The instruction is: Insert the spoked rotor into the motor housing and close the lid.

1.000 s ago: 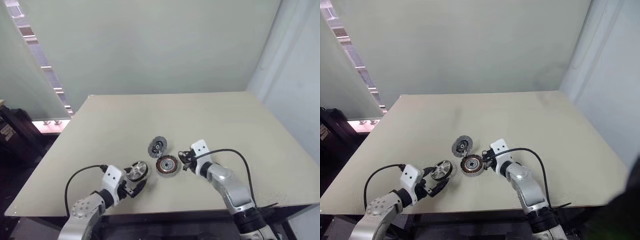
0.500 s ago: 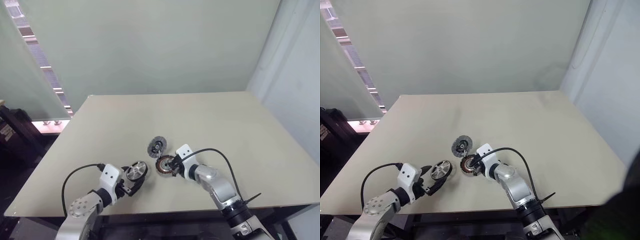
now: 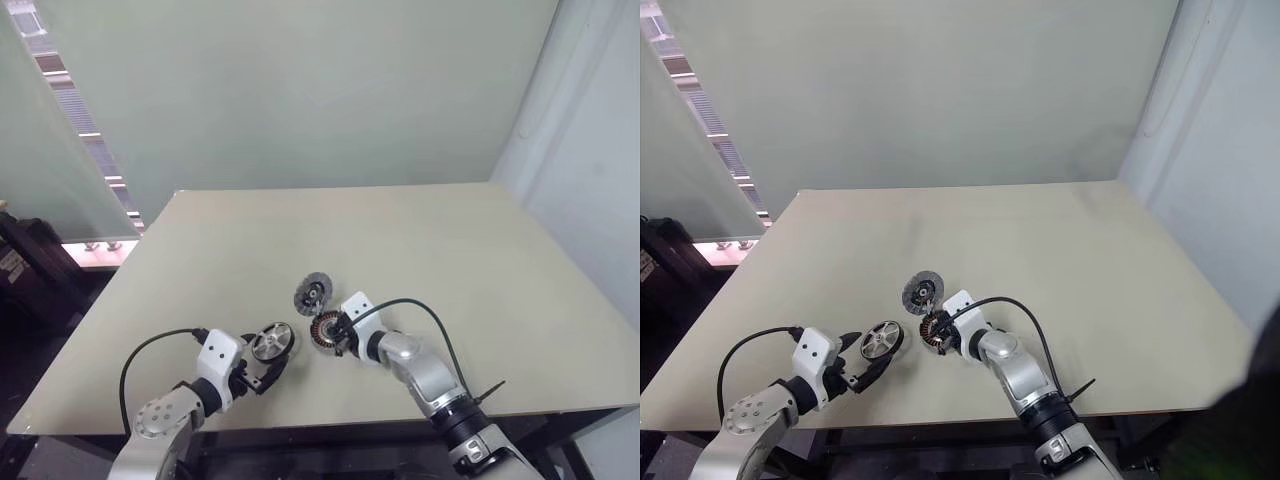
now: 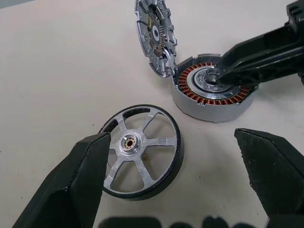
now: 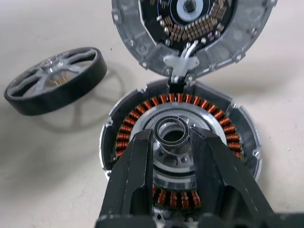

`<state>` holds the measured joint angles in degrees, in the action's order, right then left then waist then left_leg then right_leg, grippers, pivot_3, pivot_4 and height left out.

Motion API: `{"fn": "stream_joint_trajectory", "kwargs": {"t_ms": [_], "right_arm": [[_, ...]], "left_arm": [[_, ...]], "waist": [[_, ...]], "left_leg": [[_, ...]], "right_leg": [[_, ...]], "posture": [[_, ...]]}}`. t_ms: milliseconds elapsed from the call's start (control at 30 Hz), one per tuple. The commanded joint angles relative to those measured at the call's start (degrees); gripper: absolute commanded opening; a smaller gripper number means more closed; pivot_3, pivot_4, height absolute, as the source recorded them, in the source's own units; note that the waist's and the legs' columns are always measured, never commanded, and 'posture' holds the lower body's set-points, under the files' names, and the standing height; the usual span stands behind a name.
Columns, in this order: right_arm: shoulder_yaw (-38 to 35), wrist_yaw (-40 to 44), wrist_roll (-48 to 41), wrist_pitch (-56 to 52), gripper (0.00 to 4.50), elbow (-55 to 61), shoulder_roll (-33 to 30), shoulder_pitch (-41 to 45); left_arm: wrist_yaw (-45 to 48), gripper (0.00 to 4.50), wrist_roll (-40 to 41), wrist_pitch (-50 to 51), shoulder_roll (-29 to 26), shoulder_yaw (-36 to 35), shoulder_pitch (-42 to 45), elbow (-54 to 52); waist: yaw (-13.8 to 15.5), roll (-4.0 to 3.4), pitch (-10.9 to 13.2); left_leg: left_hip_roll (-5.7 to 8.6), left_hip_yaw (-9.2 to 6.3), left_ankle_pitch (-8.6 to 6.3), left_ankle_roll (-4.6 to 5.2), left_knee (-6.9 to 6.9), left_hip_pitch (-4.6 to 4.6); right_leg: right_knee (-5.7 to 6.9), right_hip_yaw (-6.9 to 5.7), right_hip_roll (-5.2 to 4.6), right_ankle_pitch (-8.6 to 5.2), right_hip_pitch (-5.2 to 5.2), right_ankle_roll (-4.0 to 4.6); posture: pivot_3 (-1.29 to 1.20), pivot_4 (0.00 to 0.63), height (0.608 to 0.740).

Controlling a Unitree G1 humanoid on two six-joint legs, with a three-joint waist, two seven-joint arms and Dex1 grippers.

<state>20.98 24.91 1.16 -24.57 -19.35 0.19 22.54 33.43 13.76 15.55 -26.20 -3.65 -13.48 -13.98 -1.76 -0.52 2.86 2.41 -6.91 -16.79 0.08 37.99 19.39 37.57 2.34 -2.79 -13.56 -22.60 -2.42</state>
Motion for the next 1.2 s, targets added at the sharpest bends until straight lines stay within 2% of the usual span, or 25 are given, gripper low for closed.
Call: {"fn": "stream_joint_trajectory", "kwargs": {"t_ms": [33,1200], "right_arm": [[-0.46,-0.05,0.45,1.95,1.16,0.44,0.4,2.09],[0.39,0.5,1.68,2.73,1.16,-1.93,1.54,2.03]], "left_arm": [[-0.12,4.5,0.52,-0.68,-0.54,-1.41,0.07,-2.53],[0.52,4.5,0.81,-1.81,-0.14,-1.33,0.22,-1.17]], "waist": [[-0.02,0.0,0.0],[-1.06,-0.02,0.01]], "left_leg": [[0.0,0.0,0.0,0.0,0.0,0.0],[-0.01,-0.02,0.0,0.0,-0.04,0.01]], "right_leg": [[0.0,0.0,0.0,0.0,0.0,0.0],[0.0,0.0,0.0,0.0,-0.03,0.0]], "posture": [[0.0,0.0,0.74],[0.0,0.0,0.74]]}}
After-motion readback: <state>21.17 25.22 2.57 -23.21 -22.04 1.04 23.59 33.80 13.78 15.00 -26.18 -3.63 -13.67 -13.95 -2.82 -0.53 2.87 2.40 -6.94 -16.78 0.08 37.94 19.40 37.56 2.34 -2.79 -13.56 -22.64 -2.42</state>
